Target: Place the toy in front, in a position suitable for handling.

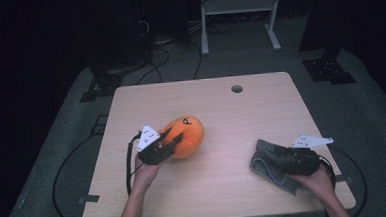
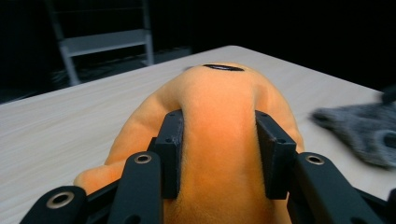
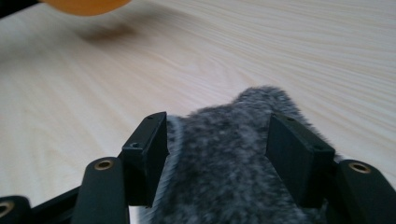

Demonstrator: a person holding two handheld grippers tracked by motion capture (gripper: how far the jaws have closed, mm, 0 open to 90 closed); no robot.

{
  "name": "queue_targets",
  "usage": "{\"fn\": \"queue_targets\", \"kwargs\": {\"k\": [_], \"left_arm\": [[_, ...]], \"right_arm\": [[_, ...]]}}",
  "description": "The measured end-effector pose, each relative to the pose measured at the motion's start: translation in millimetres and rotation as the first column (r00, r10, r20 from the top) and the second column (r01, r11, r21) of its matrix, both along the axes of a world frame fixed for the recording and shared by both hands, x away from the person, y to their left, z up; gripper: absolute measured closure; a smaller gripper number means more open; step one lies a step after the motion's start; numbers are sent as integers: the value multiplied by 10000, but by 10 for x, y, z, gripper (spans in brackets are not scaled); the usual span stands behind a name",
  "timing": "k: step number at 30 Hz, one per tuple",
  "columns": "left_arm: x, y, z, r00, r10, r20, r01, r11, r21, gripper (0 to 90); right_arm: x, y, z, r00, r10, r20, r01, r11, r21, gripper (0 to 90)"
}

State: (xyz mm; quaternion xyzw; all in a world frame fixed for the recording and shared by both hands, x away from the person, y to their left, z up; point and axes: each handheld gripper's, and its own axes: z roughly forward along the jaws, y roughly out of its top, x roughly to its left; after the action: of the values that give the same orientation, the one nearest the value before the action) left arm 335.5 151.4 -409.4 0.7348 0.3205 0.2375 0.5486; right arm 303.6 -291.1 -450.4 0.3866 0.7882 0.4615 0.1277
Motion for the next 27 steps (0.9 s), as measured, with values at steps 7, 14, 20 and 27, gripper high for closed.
{"fn": "queue_targets", "kwargs": {"k": [7, 14, 20, 27], "left_arm": [[-120, -379, -40, 9925, -1223, -97, 1226, 9917, 395, 590], [-250, -732, -95, 9730, -2304, -147, 2308, 9699, 777, 585], [-317, -958, -197, 9565, -2897, -358, 2918, 9521, 914, 578], [-345, -1063, -268, 9424, -3291, -597, 3342, 9342, 1246, 409]], "right_arm": [[178, 77, -38, 9973, -674, -304, 657, 9964, -540, 425], [218, 216, -157, 9921, -919, -859, 706, 9720, -2242, 489], [171, 192, -210, 9880, -1351, -744, 1121, 9604, -2552, 734], [159, 34, -179, 9797, -1727, -1017, 1422, 9566, -2543, 806]]}}
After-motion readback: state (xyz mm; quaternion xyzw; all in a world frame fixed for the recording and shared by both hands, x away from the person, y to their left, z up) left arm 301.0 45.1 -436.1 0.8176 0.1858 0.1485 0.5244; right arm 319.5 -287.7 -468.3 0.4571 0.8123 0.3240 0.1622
